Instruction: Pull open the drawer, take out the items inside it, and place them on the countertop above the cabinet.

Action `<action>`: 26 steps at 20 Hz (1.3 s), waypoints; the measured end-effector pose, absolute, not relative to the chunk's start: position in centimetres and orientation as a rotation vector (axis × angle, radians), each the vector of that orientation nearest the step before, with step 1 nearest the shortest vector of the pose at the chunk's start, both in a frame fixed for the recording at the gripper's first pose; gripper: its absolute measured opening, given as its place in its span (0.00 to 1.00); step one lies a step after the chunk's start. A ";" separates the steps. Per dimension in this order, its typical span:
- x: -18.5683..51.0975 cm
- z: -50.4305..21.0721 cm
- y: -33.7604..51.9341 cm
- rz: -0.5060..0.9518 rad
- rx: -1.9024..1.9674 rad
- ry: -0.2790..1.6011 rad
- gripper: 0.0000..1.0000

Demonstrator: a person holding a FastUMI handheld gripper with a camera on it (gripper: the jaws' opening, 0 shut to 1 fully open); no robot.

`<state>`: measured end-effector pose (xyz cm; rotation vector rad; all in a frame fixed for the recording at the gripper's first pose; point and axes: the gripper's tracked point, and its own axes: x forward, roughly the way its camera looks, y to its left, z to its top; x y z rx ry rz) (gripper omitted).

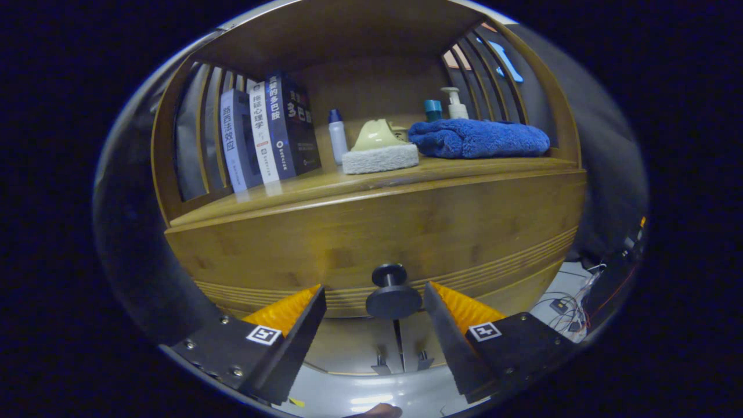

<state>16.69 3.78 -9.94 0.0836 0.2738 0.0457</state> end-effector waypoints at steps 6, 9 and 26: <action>11.3 -7.3 2.9 0.025 0.050 0.246 1.00; 8.4 -5.5 2.8 0.029 0.026 0.233 1.00; -5.8 12.3 1.9 0.024 -0.005 -0.020 1.00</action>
